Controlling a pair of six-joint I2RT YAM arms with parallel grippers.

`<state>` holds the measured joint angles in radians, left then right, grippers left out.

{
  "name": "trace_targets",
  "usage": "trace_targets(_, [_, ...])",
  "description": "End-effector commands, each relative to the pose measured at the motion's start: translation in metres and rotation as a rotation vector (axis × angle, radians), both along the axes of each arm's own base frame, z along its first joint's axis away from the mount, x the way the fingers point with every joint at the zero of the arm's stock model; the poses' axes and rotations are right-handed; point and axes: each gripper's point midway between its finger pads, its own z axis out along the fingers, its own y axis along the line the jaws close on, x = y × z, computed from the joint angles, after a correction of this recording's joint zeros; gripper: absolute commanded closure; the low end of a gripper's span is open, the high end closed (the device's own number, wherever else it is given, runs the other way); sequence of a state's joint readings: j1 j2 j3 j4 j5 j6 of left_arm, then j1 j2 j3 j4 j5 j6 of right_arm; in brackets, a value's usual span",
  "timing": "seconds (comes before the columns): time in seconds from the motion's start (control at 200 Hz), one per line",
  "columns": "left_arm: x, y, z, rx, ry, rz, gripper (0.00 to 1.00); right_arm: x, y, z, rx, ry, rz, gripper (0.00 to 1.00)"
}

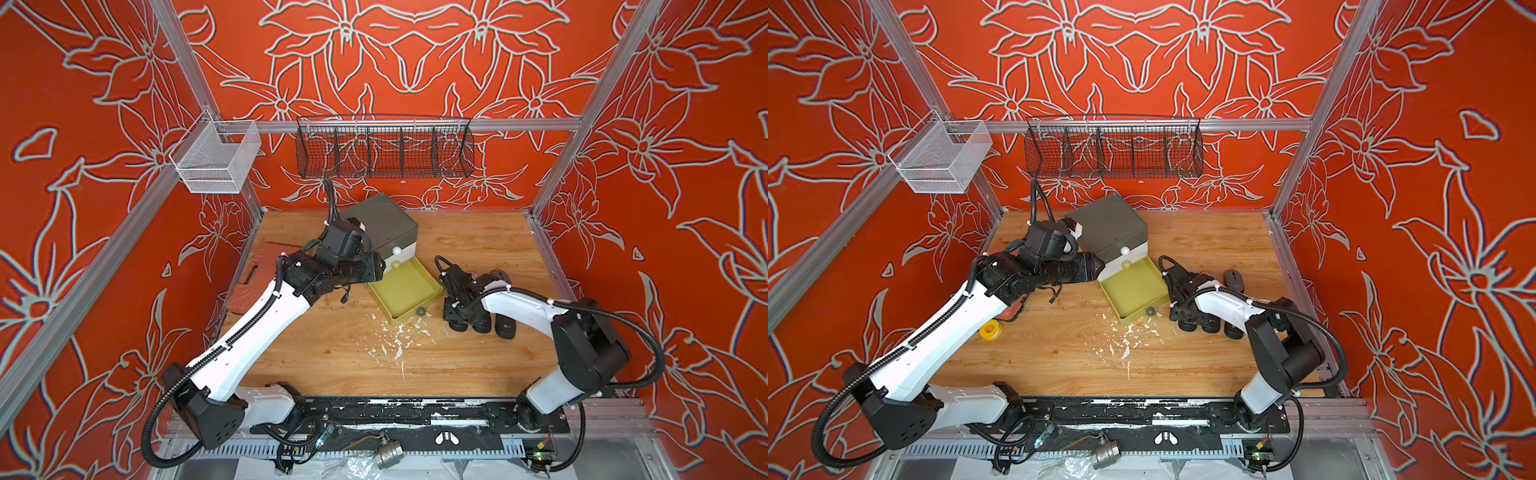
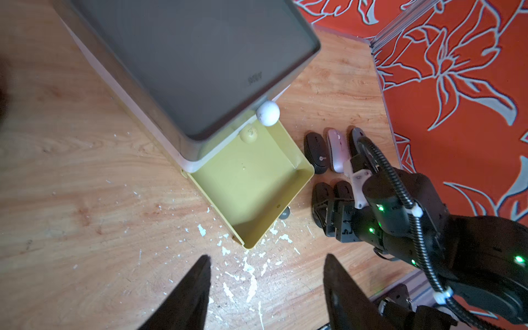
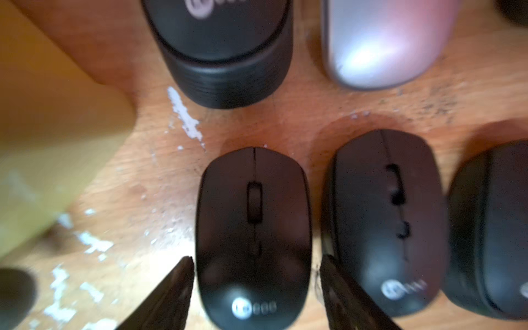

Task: Take the mice out of the drawer
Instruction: Place the mouse at the center of the board, then close the drawer of the storage box.

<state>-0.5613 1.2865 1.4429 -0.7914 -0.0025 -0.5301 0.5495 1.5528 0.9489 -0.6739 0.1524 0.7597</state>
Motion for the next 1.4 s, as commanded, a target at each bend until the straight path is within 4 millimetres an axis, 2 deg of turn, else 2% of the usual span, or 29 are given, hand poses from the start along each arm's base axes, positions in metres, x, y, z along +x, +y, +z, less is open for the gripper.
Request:
trace_targets(0.0, [0.011, 0.019, 0.016, 0.085, -0.062, 0.026, 0.37, -0.009, -0.007, 0.020, 0.013, -0.022, -0.021, 0.27])
trace_targets(0.16, [0.040, 0.049, 0.022, 0.110, -0.041, 0.090, 0.35, -0.012, 0.012, 0.030, 0.164, -0.052, -0.040, 0.31])
trace_targets(0.325, [0.075, 0.070, 0.013, 0.094, 0.013, 0.116, 0.31, -0.007, 0.031, 0.035, 0.279, -0.079, -0.064, 0.37])
trace_targets(0.505, [0.115, 0.091, -0.006, 0.132, 0.076, 0.159, 0.23, -0.002, 0.046, 0.027, 0.335, -0.080, -0.091, 0.43])
trace_targets(0.63, [0.140, 0.101, -0.006, 0.140, 0.063, 0.182, 0.19, 0.001, 0.057, 0.019, 0.358, -0.079, -0.095, 0.46])
trace_targets(0.816, [0.166, 0.118, -0.019, 0.171, 0.072, 0.242, 0.13, 0.010, 0.071, 0.011, 0.355, -0.079, -0.088, 0.48])
trace_targets(1.081, [0.189, 0.124, -0.054, 0.197, 0.151, 0.249, 0.10, 0.025, 0.080, 0.005, 0.346, -0.089, -0.087, 0.51])
trace_targets(1.246, [0.188, 0.118, -0.067, 0.178, 0.178, 0.224, 0.12, 0.033, 0.083, 0.001, 0.337, -0.095, -0.087, 0.51])
trace_targets(1.396, [0.180, 0.121, -0.082, 0.195, 0.224, 0.230, 0.17, 0.041, 0.085, 0.003, 0.324, -0.107, -0.086, 0.51])
